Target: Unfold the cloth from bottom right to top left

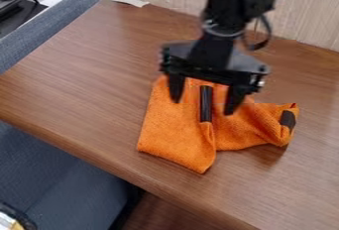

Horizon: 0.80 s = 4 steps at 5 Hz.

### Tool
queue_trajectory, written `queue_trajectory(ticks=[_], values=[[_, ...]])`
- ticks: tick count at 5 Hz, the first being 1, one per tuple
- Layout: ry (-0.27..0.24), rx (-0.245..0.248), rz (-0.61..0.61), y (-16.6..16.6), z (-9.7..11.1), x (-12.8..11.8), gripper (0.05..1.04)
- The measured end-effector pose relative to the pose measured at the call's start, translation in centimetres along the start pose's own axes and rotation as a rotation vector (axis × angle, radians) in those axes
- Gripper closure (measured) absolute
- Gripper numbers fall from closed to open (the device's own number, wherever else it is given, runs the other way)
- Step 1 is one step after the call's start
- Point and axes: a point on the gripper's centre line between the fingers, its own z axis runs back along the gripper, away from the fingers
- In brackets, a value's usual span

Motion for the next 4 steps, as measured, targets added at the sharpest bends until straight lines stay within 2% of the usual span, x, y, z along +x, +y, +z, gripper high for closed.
queue_trajectory(ticks=[1, 2, 3, 4], values=[[0.019, 0.025, 0.021, 0.9, -1.5, 0.0, 0.107], [0.042, 0.033, 0.033, 0.9, -3.1, 0.3, 0.217], [0.062, 0.035, 0.018, 0.4, -4.3, 0.5, 0.407], [0.069, 0.032, -0.006, -0.6, -5.2, 1.1, 0.496]])
